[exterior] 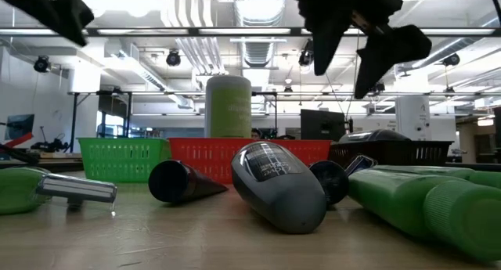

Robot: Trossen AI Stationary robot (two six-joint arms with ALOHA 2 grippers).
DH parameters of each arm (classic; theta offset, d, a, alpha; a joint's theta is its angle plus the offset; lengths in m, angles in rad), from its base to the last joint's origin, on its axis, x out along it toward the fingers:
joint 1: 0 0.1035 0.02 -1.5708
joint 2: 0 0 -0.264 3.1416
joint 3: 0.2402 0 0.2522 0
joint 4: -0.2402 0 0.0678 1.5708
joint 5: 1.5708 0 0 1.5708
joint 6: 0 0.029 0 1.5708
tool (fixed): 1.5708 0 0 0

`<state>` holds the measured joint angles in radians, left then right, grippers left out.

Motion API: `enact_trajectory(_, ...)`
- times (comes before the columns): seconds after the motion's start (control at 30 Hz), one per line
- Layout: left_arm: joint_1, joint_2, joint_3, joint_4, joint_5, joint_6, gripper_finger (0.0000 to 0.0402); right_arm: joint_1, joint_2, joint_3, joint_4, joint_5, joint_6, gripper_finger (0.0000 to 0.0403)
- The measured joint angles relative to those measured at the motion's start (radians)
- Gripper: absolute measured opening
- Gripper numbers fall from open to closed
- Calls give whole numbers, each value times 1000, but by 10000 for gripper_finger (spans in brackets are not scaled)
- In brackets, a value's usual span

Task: Pick & Place Travel size toiletries
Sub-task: Put the green shampoo bottle into the green bin

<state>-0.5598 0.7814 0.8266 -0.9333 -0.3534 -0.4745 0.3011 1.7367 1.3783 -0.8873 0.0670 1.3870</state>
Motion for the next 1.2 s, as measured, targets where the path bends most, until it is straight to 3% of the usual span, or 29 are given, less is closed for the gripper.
enact_trajectory(0.2,-3,-9,-110,140,242,199,250,0,53,172,-141,2,-29,326)
enact_trajectory(0.4,-4,90,-233,368,318,496,250,-44,41,221,-246,11,-55,345)
enact_trajectory(0.57,-4,219,-310,636,409,576,250,-59,24,221,-291,-37,-109,354)
enact_trajectory(0.83,-2,448,-250,716,418,657,250,-60,9,221,-296,-41,-183,337)
enact_trajectory(0.97,2,553,-203,716,417,622,250,-59,7,221,-317,-42,-200,328)
enact_trajectory(1.2,30,582,-157,710,378,616,277,-50,5,220,-333,-42,-214,318)
